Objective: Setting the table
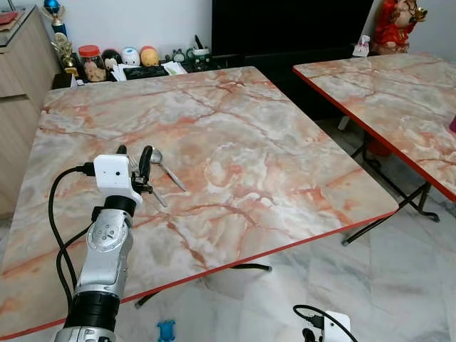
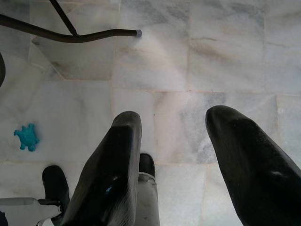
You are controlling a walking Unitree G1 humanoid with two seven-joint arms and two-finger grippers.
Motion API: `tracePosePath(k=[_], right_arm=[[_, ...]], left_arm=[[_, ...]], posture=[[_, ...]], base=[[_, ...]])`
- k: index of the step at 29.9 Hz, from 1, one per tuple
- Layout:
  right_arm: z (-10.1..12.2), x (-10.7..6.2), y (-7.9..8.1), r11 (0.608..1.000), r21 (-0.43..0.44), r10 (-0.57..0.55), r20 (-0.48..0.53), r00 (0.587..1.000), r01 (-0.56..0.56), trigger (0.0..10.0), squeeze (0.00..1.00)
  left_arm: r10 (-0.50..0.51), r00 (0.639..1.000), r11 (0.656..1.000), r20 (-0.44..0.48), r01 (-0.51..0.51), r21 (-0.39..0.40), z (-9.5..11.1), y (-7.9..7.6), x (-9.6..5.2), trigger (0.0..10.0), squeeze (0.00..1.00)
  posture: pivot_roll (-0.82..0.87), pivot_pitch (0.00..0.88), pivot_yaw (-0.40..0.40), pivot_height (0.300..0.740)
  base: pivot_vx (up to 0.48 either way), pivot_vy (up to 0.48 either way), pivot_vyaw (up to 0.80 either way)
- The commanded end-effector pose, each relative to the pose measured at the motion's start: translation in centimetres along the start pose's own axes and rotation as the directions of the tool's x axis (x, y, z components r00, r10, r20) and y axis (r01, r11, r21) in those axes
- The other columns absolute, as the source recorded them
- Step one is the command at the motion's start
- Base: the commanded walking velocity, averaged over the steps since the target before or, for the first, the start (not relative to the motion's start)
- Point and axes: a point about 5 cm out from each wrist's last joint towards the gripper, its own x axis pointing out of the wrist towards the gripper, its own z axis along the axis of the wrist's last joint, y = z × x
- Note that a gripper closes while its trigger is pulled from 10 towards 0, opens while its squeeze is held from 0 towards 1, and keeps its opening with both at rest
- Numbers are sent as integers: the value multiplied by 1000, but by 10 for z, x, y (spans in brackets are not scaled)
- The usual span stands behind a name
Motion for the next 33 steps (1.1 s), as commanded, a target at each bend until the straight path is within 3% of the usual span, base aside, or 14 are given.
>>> tracePosePath(k=[1,24,33], right_arm=[[0,0,-3,1000,6,-10,2,1000,10,10000,0],[0,0,-4,1000,-1,-10,-2,1000,10,10000,0],[0,0,-5,1000,-3,-11,-2,1000,11,10000,0]], left_arm=[[-15,1000,1000,5,15,-2,2,-3,1,10000,0],[-8,1000,1000,0,8,1,2,-1,1,10000,0],[-4,1000,1000,1,4,-2,2,-1,1,10000,0]], posture=[[119,3,-57,740],[116,3,-61,740],[114,3,-63,740]], base=[[0,0,0],[0,0,0],[260,0,0]])
